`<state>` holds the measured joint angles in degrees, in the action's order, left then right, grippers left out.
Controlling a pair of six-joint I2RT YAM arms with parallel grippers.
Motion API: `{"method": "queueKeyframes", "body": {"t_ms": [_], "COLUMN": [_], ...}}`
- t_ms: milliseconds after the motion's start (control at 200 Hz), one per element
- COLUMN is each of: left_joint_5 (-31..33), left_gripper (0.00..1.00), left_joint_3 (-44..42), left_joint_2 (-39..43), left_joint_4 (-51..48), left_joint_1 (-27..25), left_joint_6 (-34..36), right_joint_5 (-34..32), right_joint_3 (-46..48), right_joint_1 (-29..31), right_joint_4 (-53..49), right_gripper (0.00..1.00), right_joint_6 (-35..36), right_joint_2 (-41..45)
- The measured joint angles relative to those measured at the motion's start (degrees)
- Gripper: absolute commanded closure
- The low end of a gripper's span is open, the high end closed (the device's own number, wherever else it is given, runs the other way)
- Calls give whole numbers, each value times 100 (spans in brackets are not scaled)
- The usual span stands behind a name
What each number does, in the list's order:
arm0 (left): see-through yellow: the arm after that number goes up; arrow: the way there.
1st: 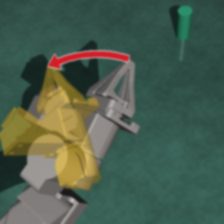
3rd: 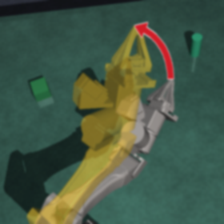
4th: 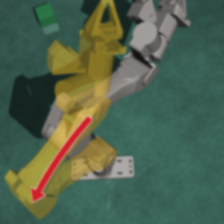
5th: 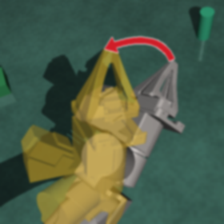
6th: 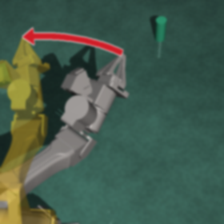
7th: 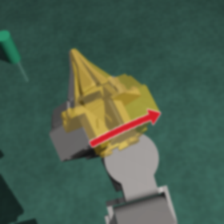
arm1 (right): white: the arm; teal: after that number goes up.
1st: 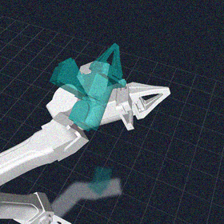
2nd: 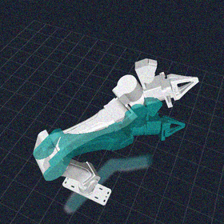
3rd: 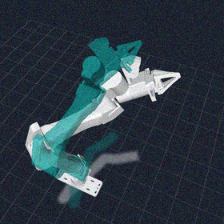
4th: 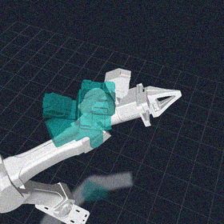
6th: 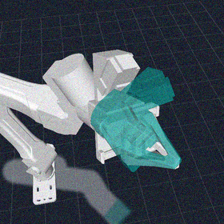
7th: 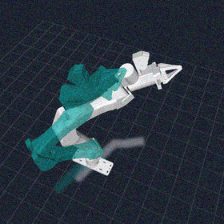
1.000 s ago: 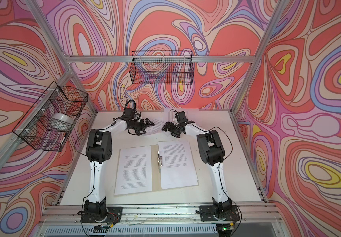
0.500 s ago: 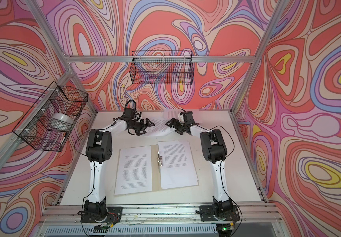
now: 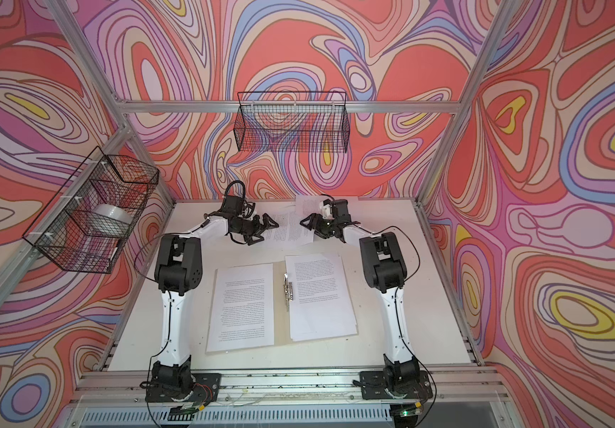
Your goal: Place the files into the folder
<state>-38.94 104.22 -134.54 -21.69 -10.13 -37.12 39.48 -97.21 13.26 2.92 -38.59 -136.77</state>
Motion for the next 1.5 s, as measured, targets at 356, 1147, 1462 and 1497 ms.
{"method": "queueKeyframes", "body": {"t_ms": [356,1147,1462,1497], "left_joint_5": [-26,901,699,675], "left_gripper": [0,0,0,0], "left_joint_3": [-205,-3117,-3650,-3692], "left_joint_2": [289,5042,5261,5261], "left_joint_4": [-442,-1311,-1521,-1521], "left_joint_1": [118,177,-643,-643], "left_joint_6": [-74,603,1082,1093], "right_joint_5": [-92,-1919,-3587,-3842], "right_joint_3": [343,2769,5890,6067], "right_joint_1": [186,-76,7,264], "right_joint_4": [-151,-1366,-1923,-1956], "right_gripper": [98,100,100,100], "right_joint_6": [-264,-562,-1353,-1561], "right_joint_2": [175,4795,7064,7176]}}
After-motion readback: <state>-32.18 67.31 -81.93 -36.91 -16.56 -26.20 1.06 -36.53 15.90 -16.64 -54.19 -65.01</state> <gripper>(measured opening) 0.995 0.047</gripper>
